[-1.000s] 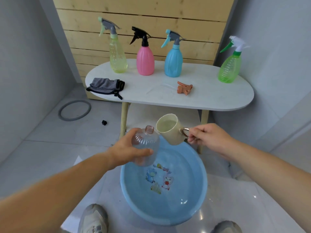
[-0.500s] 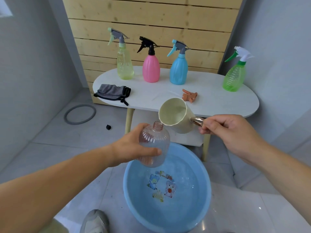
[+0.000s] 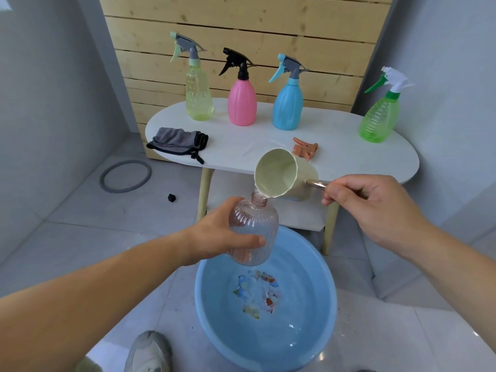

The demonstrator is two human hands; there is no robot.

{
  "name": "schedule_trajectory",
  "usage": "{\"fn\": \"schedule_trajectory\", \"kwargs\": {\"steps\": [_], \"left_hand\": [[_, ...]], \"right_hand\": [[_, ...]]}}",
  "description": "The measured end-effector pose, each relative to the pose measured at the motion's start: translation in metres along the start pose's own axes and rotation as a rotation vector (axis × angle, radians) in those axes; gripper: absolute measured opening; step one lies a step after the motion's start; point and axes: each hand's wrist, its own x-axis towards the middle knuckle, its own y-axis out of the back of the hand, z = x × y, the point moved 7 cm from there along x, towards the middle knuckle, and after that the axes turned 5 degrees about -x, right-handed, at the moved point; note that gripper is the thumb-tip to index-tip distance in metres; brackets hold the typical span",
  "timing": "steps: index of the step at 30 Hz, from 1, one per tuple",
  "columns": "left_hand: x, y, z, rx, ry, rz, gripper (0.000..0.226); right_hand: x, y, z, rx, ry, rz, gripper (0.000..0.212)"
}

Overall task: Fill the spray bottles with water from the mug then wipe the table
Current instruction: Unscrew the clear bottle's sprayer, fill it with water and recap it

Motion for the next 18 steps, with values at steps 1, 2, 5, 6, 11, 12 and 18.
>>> {"fn": "schedule_trajectory", "kwargs": {"steps": [1, 2, 5, 6, 11, 12, 18], "left_hand": [[0.0003, 0.0, -0.0009, -0.008, 0.006, -0.001, 0.081], [0.0006, 0.0, -0.0015, -0.015, 0.011, -0.002, 0.078], [0.0019, -0.0009, -0.0029, -0.03, 0.016, -0.01, 0.076], [0.002, -0.0012, -0.0024, -0.025, 0.012, -0.012, 0.074], [0.005, -0.0012, -0.0006, -0.007, -0.014, 0.002, 0.077], [0.0054, -0.0013, -0.0003, -0.008, -0.017, 0.004, 0.079], [0.0069, -0.0035, 0.0017, -0.013, -0.03, 0.007, 0.083]], "right_hand": [[0.0005, -0.0001, 0.0003, -0.001, 0.001, 0.002, 0.026], [0.0008, -0.0003, 0.0008, 0.0, 0.003, 0.003, 0.026], [0.0011, -0.0002, 0.0044, 0.008, 0.006, 0.009, 0.024], [0.0011, 0.0004, 0.0057, 0.011, 0.004, 0.012, 0.024], [0.0015, 0.0043, 0.0069, 0.024, 0.008, 0.04, 0.023], [0.0014, 0.0047, 0.0067, 0.021, 0.012, 0.043, 0.024], [0.0003, 0.0076, 0.0073, 0.001, 0.038, 0.066, 0.02]]}}
